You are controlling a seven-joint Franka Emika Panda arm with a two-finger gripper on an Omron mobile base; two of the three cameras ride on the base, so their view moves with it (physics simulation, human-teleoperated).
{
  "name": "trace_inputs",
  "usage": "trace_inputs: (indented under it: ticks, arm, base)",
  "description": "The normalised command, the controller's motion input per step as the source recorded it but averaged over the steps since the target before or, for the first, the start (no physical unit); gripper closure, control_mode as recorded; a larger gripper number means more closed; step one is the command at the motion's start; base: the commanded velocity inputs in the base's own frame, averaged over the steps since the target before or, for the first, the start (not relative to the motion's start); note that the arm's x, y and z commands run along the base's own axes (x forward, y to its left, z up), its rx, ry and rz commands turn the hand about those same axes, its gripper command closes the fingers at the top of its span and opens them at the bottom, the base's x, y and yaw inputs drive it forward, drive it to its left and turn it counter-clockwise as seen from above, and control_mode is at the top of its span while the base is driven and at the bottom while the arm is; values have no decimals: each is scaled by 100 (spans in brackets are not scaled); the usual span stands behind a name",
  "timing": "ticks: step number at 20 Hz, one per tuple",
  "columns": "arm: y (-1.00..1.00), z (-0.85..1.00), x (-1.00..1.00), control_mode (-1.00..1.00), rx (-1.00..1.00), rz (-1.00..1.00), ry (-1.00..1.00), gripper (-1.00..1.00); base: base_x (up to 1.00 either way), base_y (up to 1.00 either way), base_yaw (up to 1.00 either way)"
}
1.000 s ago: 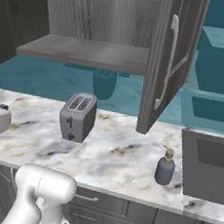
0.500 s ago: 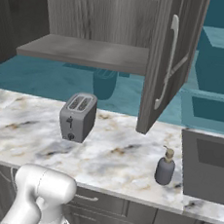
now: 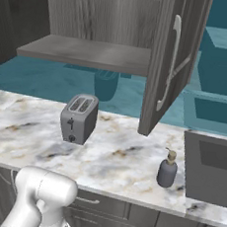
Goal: Open the cabinet. Pick the soap dispenser and place it next to the sink. Then close the cabinet.
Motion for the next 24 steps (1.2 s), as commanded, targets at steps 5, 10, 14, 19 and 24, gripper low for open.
trace_inputs:
  ticks: [5, 10, 14, 19, 24]
  arm:
    - [59, 0, -4, -100, 0, 2, 0, -100]
    - [81, 0, 0, -100, 0, 3, 0, -100]
    - [89, 0, 0, -100, 0, 3, 0, -100]
    - [56, -1, 18, -100, 0, 0, 0, -100]
    - [31, -9, 70, -100, 0, 0, 0, -100]
  base:
    - [0, 0, 0]
    - [0, 0, 0]
    - [0, 0, 0]
    - [0, 0, 0]
    - [0, 0, 0]
